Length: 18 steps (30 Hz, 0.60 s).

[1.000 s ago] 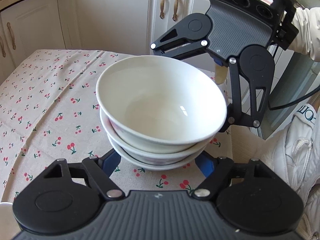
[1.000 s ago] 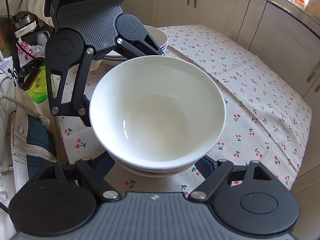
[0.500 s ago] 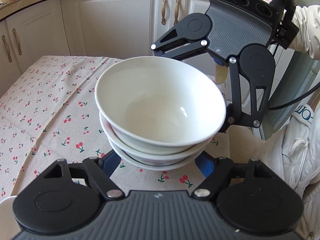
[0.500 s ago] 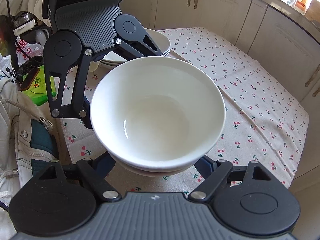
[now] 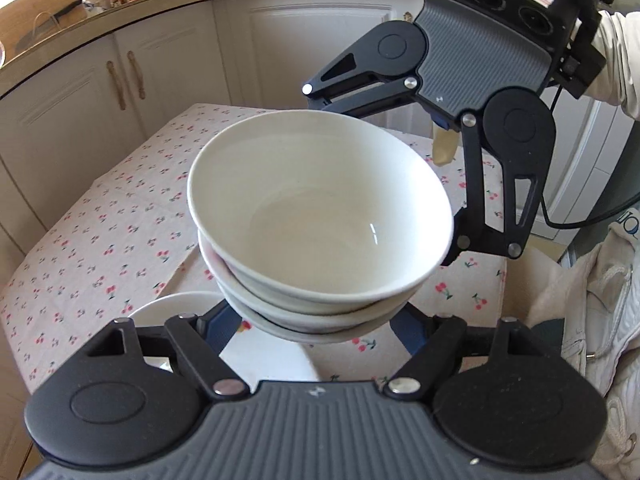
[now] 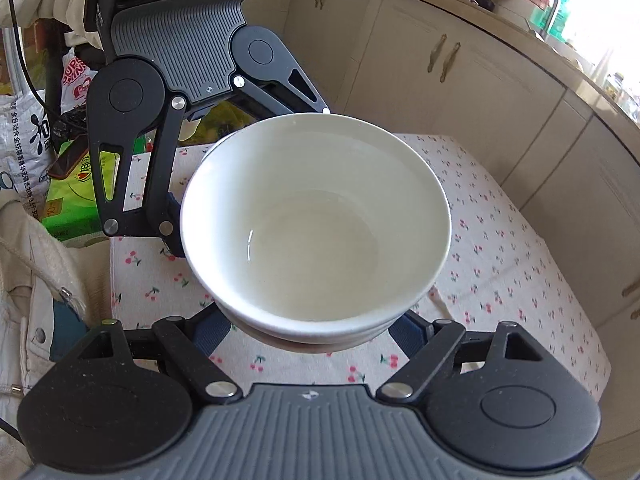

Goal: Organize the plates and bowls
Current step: 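Lift the bowl stack with both grippers and carry it over the plate stack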

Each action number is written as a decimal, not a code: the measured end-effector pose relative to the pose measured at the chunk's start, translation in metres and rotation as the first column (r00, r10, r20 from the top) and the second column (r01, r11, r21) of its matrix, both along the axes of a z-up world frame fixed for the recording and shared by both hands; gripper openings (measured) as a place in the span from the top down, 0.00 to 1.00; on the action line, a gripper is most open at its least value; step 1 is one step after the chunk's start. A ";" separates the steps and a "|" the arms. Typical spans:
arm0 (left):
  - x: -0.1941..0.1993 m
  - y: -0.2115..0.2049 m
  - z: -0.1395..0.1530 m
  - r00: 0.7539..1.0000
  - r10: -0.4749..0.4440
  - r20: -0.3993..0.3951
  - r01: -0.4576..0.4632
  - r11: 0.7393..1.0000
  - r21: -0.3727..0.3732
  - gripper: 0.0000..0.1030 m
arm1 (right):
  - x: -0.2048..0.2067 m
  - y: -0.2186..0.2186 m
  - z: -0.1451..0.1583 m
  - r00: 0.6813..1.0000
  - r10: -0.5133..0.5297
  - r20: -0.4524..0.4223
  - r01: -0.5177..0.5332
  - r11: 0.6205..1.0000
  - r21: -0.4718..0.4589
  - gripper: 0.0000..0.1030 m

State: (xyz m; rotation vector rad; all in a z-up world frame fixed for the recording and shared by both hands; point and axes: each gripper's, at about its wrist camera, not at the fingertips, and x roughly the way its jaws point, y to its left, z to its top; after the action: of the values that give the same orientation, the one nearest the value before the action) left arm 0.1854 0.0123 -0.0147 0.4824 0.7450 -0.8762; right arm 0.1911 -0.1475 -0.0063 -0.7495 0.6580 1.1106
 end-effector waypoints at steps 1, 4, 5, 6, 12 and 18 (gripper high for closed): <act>0.000 0.008 0.000 1.000 0.018 0.002 -0.018 1.000 0.004 0.22 | 0.003 0.008 0.000 1.000 0.015 0.003 -0.015 1.000 0.000 0.14; 0.001 0.030 -0.002 0.998 0.062 0.006 -0.062 0.998 0.010 0.22 | 0.011 0.034 -0.002 0.998 0.059 0.011 -0.059 0.998 -0.003 0.14; 0.002 0.037 -0.003 0.997 0.075 0.004 -0.075 0.997 0.011 0.22 | 0.014 0.042 -0.003 0.997 0.070 0.013 -0.070 0.998 -0.004 0.14; 0.003 0.043 -0.004 0.996 0.088 0.001 -0.088 0.996 0.014 0.22 | 0.016 0.050 -0.004 0.997 0.081 0.011 -0.081 0.997 -0.006 0.14; 0.009 0.068 -0.014 0.990 0.139 -0.009 -0.139 0.990 0.022 0.22 | 0.038 0.087 -0.018 0.992 0.123 -0.016 -0.123 0.992 -0.018 0.14; 0.016 0.078 -0.023 0.987 0.158 -0.034 -0.158 0.987 0.015 0.22 | 0.053 0.109 -0.029 0.989 0.137 -0.049 -0.138 0.990 -0.034 0.14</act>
State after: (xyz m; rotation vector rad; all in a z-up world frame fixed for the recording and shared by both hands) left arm 0.2013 0.0904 -0.0372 0.4130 0.8100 -0.7339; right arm 0.2441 -0.0389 -0.0349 -0.8129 0.6759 1.2479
